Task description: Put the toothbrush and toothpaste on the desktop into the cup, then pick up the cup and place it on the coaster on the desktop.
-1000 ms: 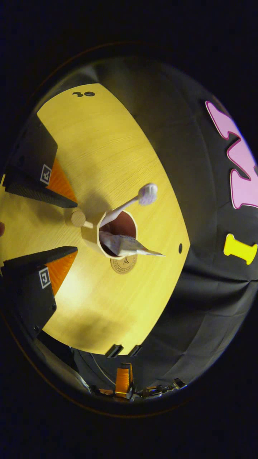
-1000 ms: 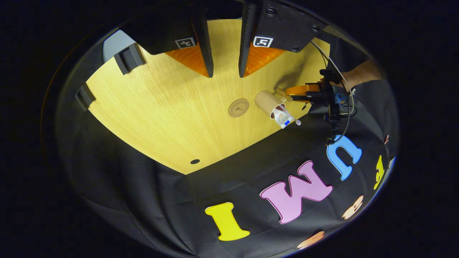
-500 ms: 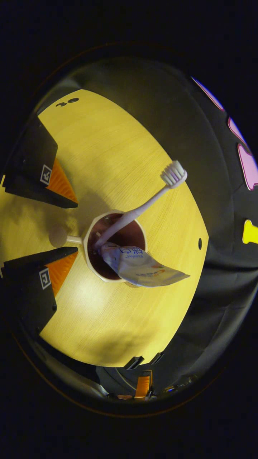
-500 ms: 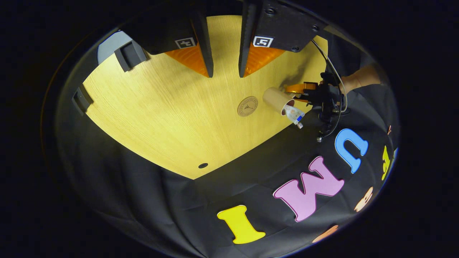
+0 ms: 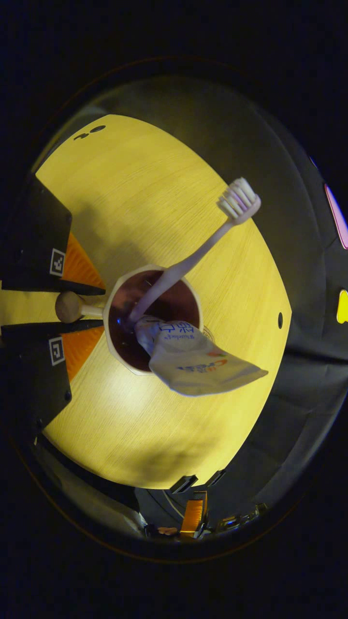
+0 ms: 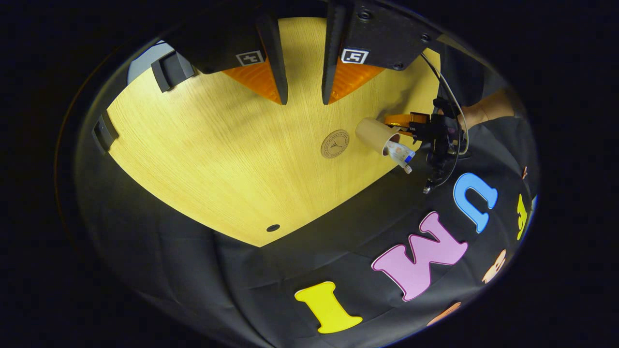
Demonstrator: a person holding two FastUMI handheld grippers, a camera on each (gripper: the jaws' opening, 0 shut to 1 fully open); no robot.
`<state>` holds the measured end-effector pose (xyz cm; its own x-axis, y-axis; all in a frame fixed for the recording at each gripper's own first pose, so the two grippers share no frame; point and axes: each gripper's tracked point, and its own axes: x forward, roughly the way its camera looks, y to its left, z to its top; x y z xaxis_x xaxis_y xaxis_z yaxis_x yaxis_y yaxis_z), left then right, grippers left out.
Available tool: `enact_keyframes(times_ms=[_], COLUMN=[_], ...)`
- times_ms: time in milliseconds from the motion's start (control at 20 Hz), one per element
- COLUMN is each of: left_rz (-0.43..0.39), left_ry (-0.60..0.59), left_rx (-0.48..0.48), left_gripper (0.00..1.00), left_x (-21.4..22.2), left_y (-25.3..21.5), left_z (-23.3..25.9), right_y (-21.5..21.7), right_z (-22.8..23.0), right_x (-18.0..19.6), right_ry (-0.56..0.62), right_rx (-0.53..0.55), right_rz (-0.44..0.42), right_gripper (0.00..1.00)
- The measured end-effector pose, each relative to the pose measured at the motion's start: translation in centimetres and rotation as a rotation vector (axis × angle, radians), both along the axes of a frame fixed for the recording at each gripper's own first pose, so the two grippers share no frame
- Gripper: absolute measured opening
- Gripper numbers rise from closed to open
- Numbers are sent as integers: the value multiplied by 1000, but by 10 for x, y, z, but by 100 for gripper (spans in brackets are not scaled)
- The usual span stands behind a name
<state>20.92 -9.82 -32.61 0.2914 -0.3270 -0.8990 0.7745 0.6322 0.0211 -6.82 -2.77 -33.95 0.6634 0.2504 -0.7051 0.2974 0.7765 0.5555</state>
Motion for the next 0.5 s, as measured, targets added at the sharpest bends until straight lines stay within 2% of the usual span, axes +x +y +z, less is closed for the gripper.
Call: enact_keyframes(times_ms=[50,150,300,350,400,500], left_rz=[2,19,51,59,68,82], left_ry=[-2,-10,-40,-43,-45,-49], left_rx=[-2,-13,-30,-31,-33,-32], left_gripper=[36,29,27,30,25,24], left_x=[1,2,3,3,2,1], left_y=[0,-1,-5,-7,-9,-13], left_z=[0,0,4,3,3,3], right_y=[1,1,-2,-3,-5,-11], right_z=[0,0,0,0,0,-3], right_x=[-1,-1,-3,-4,-5,-7], right_ry=[0,1,1,0,0,1], right_rx=[1,6,5,8,11,15], right_rz=[5,15,30,35,41,60], right_gripper=[43,43,43,43,43,43])
